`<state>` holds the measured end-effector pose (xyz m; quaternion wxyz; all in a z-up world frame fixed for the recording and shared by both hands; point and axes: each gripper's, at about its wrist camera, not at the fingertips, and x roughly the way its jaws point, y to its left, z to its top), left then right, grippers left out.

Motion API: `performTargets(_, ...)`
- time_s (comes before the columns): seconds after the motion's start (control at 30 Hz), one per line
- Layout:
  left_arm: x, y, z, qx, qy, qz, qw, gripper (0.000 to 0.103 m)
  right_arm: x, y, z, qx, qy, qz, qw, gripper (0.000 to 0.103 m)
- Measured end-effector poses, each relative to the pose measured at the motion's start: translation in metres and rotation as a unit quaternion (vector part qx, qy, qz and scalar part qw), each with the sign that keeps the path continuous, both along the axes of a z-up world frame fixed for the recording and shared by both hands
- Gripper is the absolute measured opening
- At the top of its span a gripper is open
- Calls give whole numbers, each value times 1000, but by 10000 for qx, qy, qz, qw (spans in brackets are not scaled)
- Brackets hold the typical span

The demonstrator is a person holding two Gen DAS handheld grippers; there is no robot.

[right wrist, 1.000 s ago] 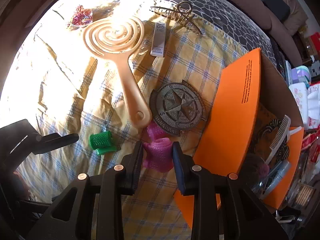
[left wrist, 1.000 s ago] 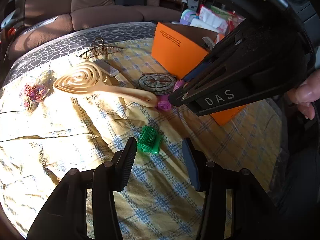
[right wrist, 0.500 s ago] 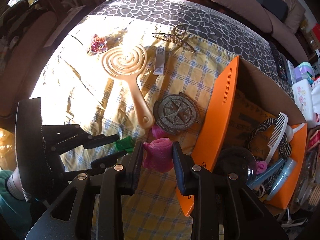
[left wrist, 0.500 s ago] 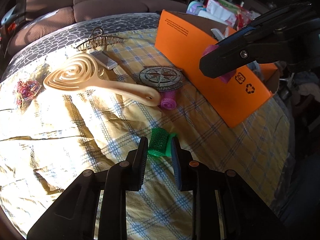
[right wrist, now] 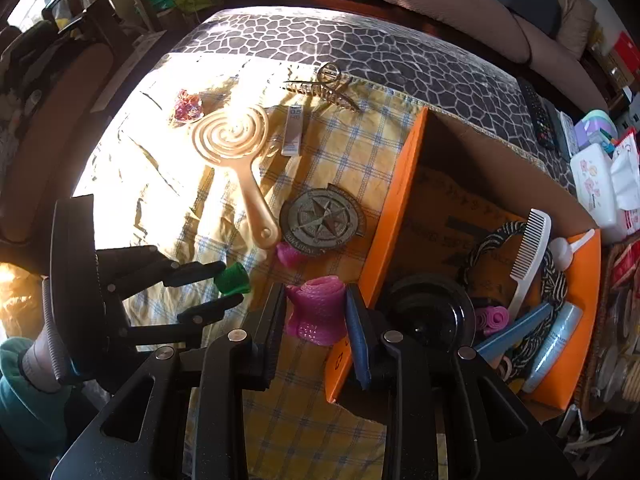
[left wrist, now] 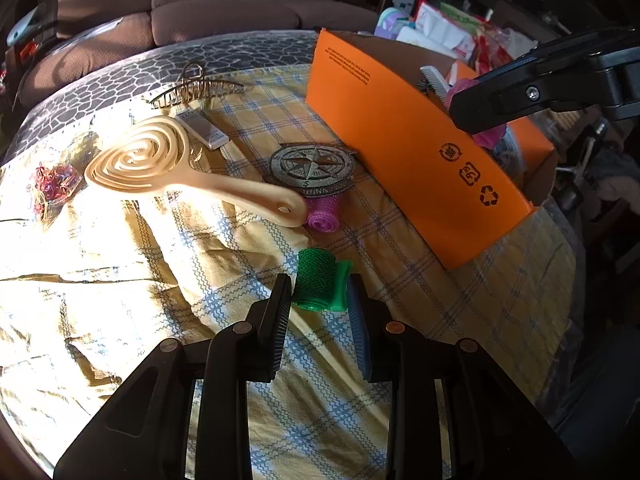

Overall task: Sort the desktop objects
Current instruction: 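Carry both rollers over the orange box and open both tools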

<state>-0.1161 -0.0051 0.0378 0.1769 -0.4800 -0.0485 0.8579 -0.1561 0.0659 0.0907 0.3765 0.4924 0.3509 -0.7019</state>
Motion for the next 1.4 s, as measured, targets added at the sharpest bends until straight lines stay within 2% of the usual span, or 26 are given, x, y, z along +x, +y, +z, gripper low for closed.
performTargets(0.27, -3, 19, 47, 60, 332, -115, 9994, 26, -13, 26, 18, -164, 44, -192, 9997, 29)
performTargets(0.37, -4, 34, 67, 92, 449, -207, 9987, 26, -20, 40, 26, -235, 53, -293, 9993, 29)
performTargets(0.5, -9, 52, 92, 319, 502, -249, 9979, 26, -32, 61, 35, -324, 83, -436, 9985, 29)
performTargets(0.67, -15, 86, 109, 290, 580, -427, 9970, 26, -53, 96, 43, -377, 110, -704, 9967, 29)
performTargets(1.03, -45, 172, 104, 148, 500, -792, 9955, 26, -108, 171, 42, -435, 67, -1358, 9898, 29)
performTargets(1.4, -63, 228, 74, -239, 409, -1041, 9934, 26, -145, 203, 3, -518, -214, -1669, 9844, 29)
